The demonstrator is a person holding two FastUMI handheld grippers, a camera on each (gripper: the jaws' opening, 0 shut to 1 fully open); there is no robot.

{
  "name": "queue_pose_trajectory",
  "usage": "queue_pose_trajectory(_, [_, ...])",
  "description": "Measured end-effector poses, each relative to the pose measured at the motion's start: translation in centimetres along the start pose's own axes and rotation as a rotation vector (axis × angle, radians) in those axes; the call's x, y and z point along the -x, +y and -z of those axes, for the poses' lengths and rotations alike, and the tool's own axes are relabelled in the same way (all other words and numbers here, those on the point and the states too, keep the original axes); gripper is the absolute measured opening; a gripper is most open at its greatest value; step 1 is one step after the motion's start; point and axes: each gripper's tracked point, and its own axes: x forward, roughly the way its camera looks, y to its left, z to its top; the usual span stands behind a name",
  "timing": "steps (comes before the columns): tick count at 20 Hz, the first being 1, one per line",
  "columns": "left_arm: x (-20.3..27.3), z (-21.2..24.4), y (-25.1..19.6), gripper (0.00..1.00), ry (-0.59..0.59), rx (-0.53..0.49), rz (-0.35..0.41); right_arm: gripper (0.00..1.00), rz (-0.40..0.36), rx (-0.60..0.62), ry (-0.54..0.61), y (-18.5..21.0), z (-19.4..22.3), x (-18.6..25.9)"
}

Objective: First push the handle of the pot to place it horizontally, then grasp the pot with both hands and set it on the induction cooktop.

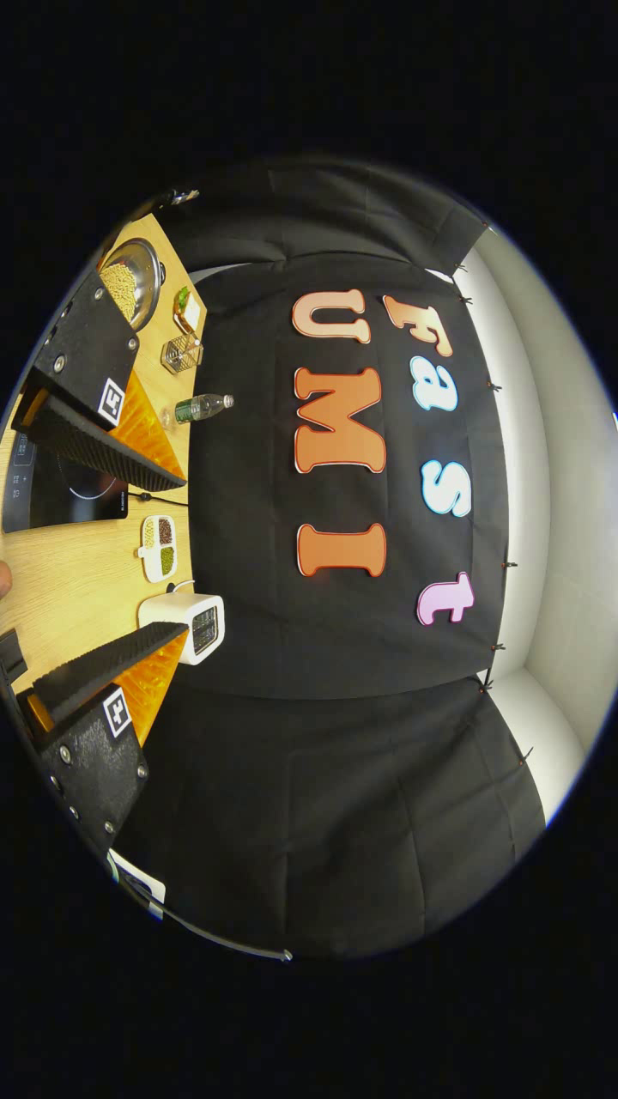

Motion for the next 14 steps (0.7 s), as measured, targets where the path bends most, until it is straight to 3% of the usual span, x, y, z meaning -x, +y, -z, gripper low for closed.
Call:
queue_pose_trajectory(5, [-0.6, -0.7, -0.5, 0.04, 0.005, -0.037, -0.011, 0.95, -0.002, -0.006, 0.003, -0.3, 0.3, -0.1])
queue_pose_trajectory(14, [-1.9, -1.6, -1.6, 0.04, 0.020, 0.019, 0.009, 0.95, 0.018, -0.010, 0.011, -1.5, 0.7, 0.1])
